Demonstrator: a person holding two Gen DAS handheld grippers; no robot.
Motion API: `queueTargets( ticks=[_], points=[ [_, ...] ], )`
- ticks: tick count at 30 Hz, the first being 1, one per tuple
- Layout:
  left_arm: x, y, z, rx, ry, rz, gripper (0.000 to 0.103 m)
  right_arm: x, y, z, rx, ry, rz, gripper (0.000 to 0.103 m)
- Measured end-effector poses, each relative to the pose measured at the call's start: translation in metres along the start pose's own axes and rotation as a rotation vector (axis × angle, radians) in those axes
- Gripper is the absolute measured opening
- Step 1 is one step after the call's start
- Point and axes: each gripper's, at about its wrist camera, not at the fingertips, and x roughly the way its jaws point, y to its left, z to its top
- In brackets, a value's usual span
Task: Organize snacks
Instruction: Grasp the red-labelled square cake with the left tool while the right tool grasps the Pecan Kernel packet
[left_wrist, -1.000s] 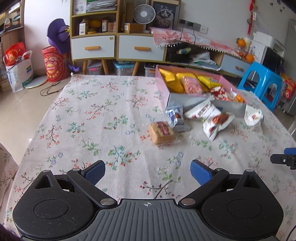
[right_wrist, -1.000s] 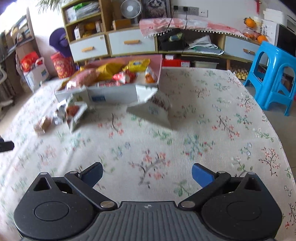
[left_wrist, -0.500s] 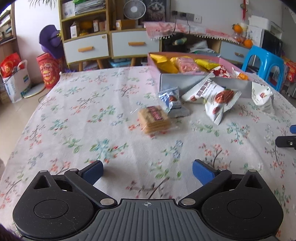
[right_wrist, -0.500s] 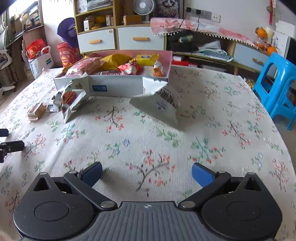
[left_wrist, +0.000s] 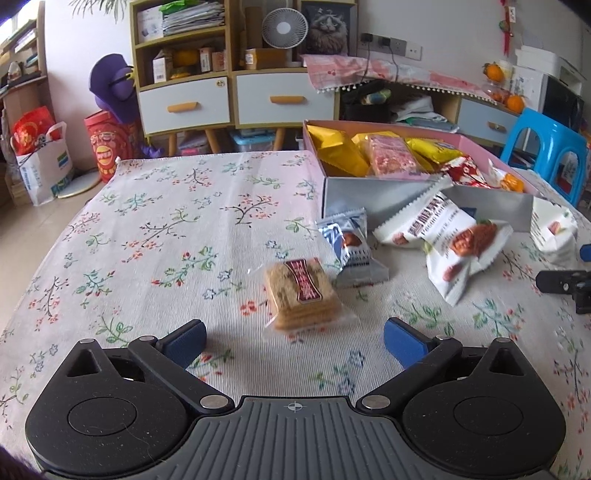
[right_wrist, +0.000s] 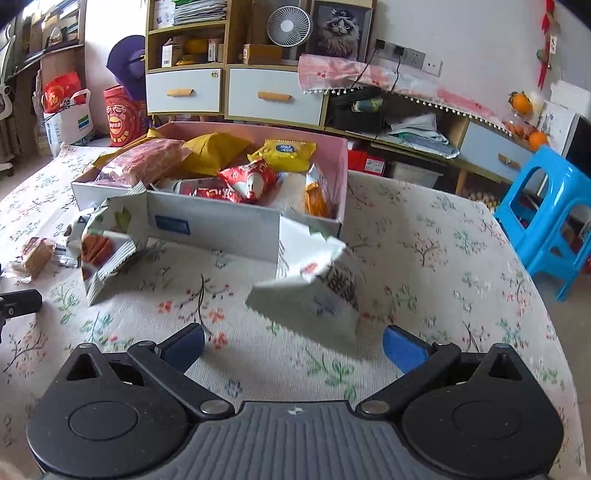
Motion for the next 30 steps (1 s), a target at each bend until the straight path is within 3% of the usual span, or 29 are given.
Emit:
queueTargets(
  ticks=[4,9,13,19,30],
  points=[
    [0.003,-0.003,0.006,-0.020,0.002,0.013,0.097,0.005,0.001,0.004,-0.015,-0.011,-0.011,0.093],
    [0.003,-0.009,0.009,-0.009,-0.006,0.007,0.084,0.007,0.000,0.012,-0.026,-0.023,-0.030,0.083],
    [0.002,-0.012,0.011,-0.002,-0.009,-0.003,0.069,0.006,-0.004,0.014,-0.029,-0.034,-0.039,0.072],
    [0.001,-0.014,0.014,0.002,-0.005,-0.012,0.048,0.006,-0.009,0.014,-0.027,-0.027,-0.041,0.044],
    [-0.001,-0.012,0.016,-0.006,0.012,-0.039,0.045,0.001,-0.014,0.020,0.032,-0.013,-0.019,0.040]
  ],
)
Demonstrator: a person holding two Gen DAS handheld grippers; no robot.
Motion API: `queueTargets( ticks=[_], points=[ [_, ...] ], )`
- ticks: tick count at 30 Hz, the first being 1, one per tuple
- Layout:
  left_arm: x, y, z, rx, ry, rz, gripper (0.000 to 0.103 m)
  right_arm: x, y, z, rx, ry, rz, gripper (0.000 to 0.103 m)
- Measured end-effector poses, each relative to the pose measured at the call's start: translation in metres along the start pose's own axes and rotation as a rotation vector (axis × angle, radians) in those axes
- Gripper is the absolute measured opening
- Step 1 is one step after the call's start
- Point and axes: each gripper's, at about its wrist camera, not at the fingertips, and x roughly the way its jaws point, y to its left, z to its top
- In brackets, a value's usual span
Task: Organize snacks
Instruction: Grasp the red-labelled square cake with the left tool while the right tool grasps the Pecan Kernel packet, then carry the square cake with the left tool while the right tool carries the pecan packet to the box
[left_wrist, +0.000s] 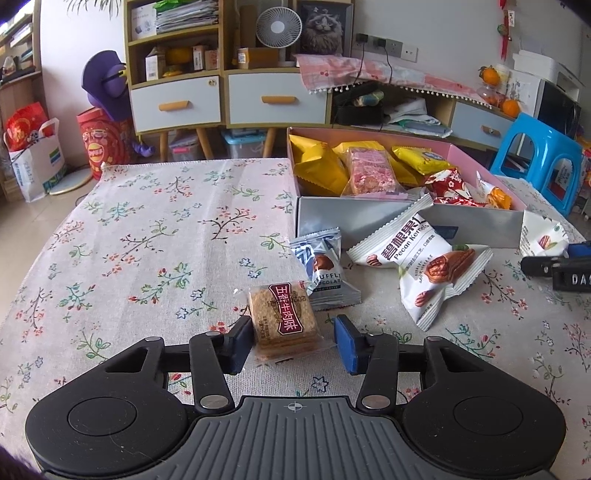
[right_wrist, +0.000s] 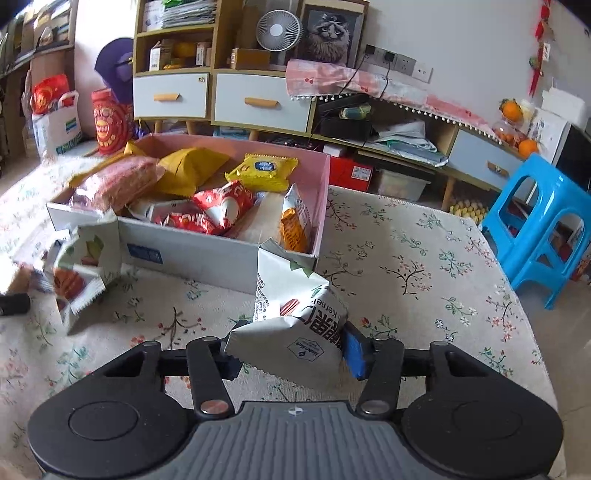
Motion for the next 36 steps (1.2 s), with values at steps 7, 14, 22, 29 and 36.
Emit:
queueTargets(
  ticks=[7,14,22,29,36],
  points=[
    [-0.003,0.005,0.002,-0.031,0.032,-0.022,0.044,-0.006,-0.014,0.005,0.089,0.016,0.031,0.040],
    [-0.005,0.017,0.006,-0.108,0.074,-0.053,0.035,-0.007,-0.028,0.008,0.230,0.074,0.075,0.040],
    [-0.006,0.019,0.007,-0.125,0.087,-0.062,0.034,-0.011,-0.028,0.011,0.300,0.118,0.101,0.040],
    [-0.010,0.019,0.009,-0.134,0.097,-0.061,0.032,-0.018,-0.026,0.014,0.311,0.127,0.134,0.040],
    [-0.019,0.025,0.016,-0.173,0.092,-0.072,0.032,-0.022,-0.029,0.020,0.356,0.132,0.147,0.040]
  ],
)
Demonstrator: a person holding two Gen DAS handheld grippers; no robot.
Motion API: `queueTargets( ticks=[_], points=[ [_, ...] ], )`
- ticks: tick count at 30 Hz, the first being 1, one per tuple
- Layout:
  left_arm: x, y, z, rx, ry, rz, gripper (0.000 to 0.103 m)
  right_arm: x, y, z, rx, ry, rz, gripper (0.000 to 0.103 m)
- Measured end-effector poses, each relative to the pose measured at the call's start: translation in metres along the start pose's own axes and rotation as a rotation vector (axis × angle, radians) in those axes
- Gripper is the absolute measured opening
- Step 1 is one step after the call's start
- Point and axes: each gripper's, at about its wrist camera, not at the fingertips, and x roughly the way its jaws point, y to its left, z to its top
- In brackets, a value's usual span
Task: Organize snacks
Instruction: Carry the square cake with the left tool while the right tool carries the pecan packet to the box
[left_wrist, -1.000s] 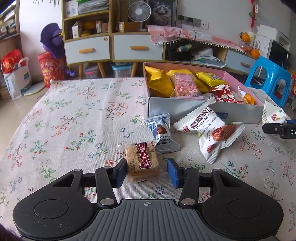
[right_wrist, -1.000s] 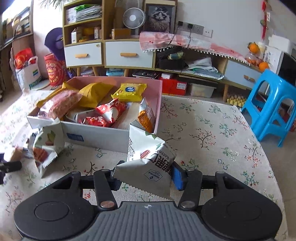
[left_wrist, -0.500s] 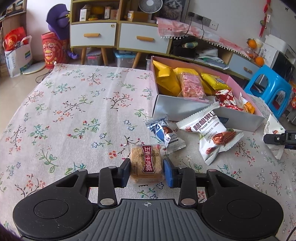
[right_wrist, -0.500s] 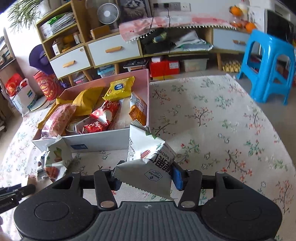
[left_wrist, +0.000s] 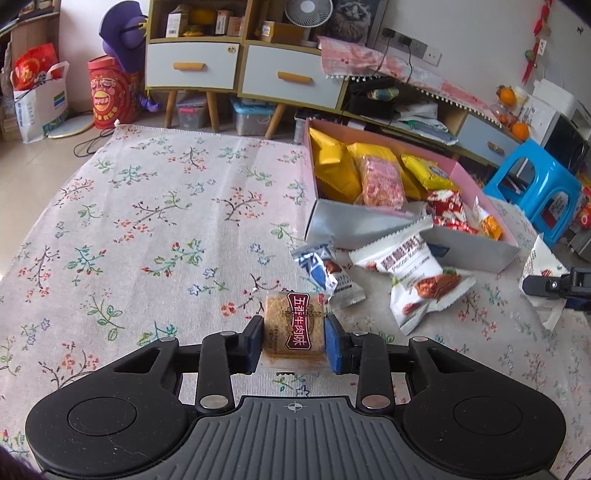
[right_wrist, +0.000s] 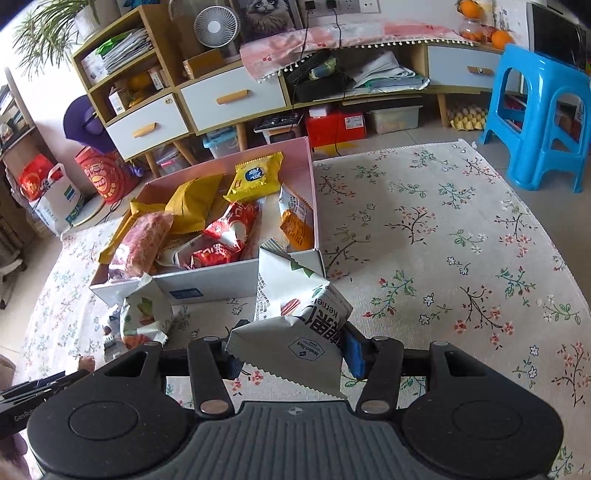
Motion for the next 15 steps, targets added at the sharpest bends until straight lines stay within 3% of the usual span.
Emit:
queueTargets(
  ticks=[15],
  points=[
    [-0.020,-0.010,0.048,-0.097,-0.114,-0.041,0.032,-0.008,0.009,0.030,0.151,-0.073,0.056,0.040]
  ],
)
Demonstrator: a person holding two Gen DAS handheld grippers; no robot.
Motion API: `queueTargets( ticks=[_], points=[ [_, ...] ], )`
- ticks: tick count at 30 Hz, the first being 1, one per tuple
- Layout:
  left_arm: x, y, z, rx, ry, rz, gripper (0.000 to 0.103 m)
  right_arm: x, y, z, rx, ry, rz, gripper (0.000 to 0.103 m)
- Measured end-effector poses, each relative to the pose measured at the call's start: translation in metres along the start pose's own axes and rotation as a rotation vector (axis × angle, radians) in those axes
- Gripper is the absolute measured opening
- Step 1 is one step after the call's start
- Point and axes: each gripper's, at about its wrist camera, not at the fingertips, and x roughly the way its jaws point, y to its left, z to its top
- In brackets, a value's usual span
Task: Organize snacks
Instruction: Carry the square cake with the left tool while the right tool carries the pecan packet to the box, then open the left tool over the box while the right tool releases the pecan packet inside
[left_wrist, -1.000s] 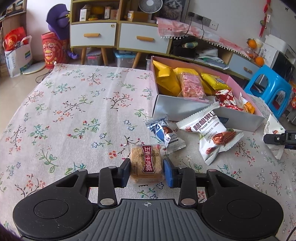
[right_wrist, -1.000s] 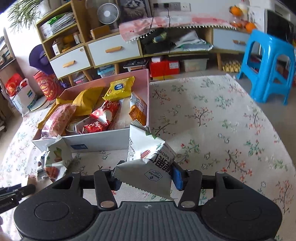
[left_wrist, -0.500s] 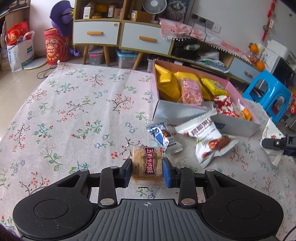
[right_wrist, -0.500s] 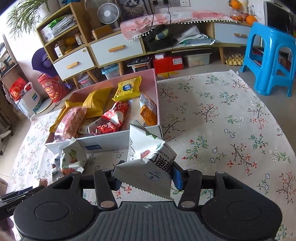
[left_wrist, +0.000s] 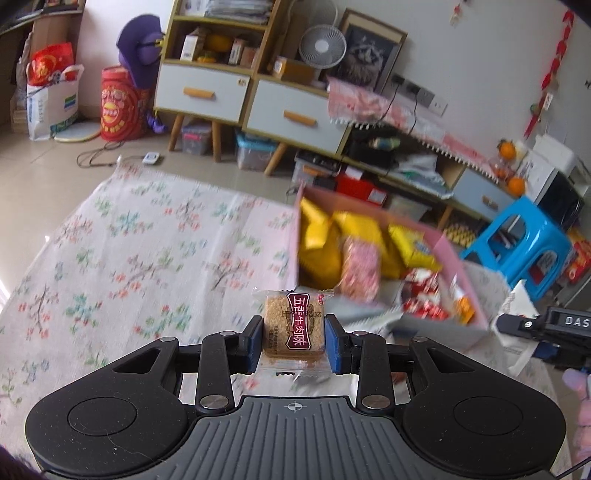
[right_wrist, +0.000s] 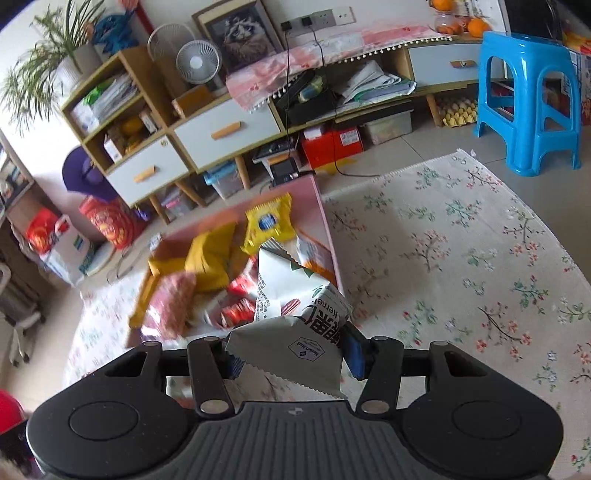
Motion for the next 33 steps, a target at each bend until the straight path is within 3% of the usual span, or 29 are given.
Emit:
queueTargets(
  ticks=[10,20,25,33],
  points=[
    [0.024,-0.048,0.031,0.111,-0.044,-0.041,0.032,0.027,0.009,0.022,0.104,-0.046,0.087,0.041],
    [0.097,-0.071,0.067,0.176,-0.027,0.034,0.032,0.075,0.028,0.040,0.176,-0.013,0.223,0.041],
    [0.125,-0.072,0.074,0.211,-0.024,0.081,0.032,0.101,0.029,0.038,0.176,0.020,0.214,0.041],
    [0.147,-0.069,0.077,0.238,-0.054,0.111,0.033,0.102,0.013,0.049,0.232,-0.012,0.227,0.045]
  ],
)
